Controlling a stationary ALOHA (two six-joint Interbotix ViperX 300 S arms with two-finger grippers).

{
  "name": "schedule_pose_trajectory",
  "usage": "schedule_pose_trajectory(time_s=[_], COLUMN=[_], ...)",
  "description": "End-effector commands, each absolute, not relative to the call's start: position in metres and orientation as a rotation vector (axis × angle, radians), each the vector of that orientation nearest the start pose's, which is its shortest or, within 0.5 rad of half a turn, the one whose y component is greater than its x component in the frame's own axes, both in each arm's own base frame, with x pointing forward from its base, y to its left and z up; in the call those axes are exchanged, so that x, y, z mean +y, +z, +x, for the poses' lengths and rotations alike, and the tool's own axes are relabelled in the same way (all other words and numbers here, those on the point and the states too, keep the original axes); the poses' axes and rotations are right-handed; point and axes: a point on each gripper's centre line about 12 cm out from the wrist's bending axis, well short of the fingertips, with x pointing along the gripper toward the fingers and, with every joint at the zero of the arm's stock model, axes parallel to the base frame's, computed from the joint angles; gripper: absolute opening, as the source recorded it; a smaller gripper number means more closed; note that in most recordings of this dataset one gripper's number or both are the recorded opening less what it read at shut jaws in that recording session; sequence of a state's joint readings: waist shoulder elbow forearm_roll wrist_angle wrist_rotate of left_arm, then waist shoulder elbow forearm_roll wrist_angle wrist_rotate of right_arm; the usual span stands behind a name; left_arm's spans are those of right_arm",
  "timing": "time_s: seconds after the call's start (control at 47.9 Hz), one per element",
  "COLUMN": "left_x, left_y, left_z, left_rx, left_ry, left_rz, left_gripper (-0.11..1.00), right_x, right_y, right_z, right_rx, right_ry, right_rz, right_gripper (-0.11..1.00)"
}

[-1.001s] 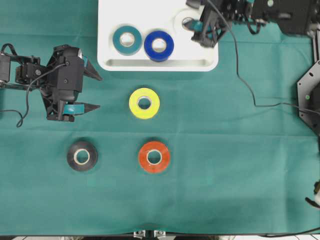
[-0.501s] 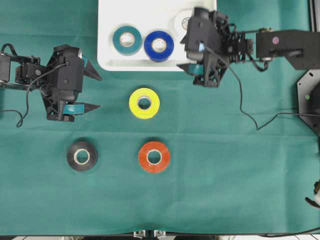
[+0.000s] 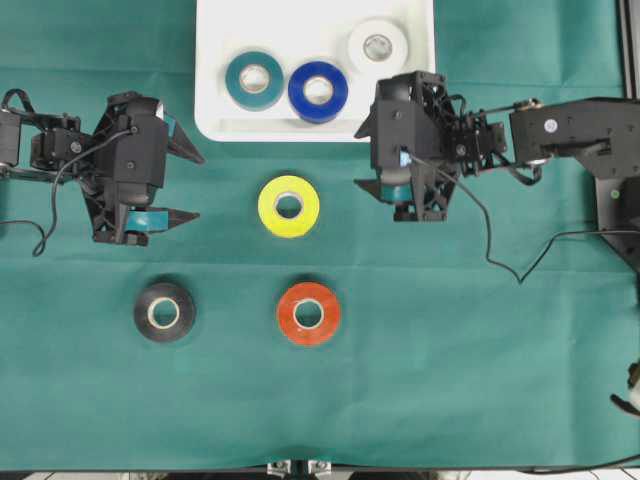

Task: Put the tape alternately from left to right into the white case.
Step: 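Release the white tape and pull the right gripper back, then move the left gripper down onto the black tape roll and grasp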

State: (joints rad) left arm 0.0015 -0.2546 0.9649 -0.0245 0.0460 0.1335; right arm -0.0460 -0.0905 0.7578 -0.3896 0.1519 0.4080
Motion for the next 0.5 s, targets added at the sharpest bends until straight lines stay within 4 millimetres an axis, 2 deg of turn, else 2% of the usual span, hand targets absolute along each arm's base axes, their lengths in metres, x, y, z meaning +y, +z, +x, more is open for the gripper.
schedule_pose_trajectory(time_s=[0.0, 0.25, 0.48], left_x=[-0.001, -0.001, -0.001], left_y=[0.158, 0.157, 0.157], left_z=[0.295, 0.294, 0.294], left_rx=[0.743, 0.746, 0.746], left_ry=[-0.043, -0.044, -0.044], left_rz=[0.100, 0.101, 0.101], left_gripper=[0.82, 0.82, 0.82], right_x=[-0.016, 0.002, 0.003], right_y=[0.170, 0.163, 0.161], right_z=[0.350, 0.344, 0.342], right_rx=[0.772, 0.795, 0.800], right_ry=[-0.085, -0.037, -0.036], right_rz=[0.012, -0.009, -0.008], right_gripper=[0.78, 0.78, 0.78])
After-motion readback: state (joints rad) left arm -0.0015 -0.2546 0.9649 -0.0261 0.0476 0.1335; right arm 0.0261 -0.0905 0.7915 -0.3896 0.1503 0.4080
